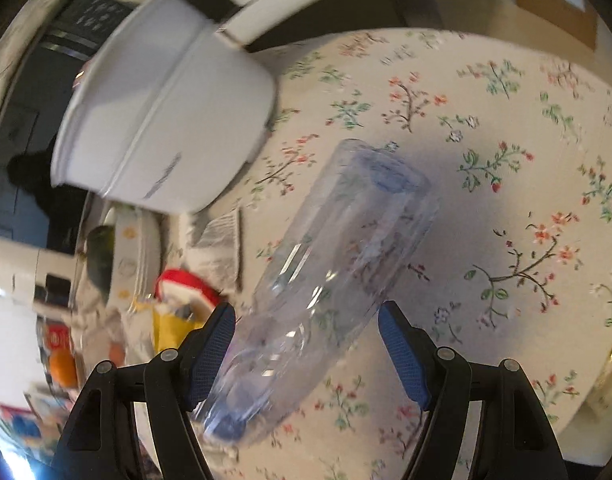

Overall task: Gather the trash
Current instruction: 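Carry the clear plastic bottle toward the white bin with the right gripper while the left gripper holds the box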

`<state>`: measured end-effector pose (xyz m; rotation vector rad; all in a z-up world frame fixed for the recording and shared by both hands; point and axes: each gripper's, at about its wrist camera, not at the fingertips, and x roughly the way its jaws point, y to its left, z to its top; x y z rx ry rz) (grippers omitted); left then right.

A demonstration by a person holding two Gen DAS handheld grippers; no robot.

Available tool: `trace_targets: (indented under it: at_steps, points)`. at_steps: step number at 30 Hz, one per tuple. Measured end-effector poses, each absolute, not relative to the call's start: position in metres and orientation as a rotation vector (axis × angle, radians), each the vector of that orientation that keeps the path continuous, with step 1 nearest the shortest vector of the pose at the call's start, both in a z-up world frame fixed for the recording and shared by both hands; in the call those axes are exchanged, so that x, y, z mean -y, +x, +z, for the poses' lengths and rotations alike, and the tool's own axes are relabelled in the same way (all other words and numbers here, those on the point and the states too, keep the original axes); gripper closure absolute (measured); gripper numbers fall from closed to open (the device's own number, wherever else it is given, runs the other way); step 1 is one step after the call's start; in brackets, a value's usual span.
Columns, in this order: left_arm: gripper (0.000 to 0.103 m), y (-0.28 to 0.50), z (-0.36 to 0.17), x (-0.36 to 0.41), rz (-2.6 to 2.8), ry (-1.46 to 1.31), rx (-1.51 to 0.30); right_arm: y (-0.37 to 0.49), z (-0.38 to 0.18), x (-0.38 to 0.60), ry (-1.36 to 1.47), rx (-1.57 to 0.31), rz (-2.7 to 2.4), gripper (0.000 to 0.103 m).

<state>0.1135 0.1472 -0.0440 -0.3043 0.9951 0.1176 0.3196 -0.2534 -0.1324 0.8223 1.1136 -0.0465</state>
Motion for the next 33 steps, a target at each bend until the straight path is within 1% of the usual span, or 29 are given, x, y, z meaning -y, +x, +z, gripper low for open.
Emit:
trace_targets:
  at_steps: [2,5,12,21,33]
  points:
    - [0.011,0.114,-0.044,-0.148,0.117,-0.316,-0.994,0.323,-0.139,0.255,0.864,-1.114,-0.036,0.029]
    - [0.011,0.116,-0.045,-0.147,0.111,-0.322,-0.997,0.328,-0.144,0.257,0.907,-1.102,-0.019,0.034]
    - [0.011,0.119,-0.044,-0.137,0.067,-0.338,-1.002,0.316,-0.138,0.258,0.866,-1.089,0.051,0.037]
    - [0.011,0.116,-0.038,-0.111,-0.016,-0.341,-0.987,0.276,-0.091,0.279,0.728,-1.047,0.117,0.038]
    - [0.011,0.109,-0.028,-0.073,-0.142,-0.305,-0.932,0.212,-0.023,0.309,0.524,-0.911,0.122,0.038]
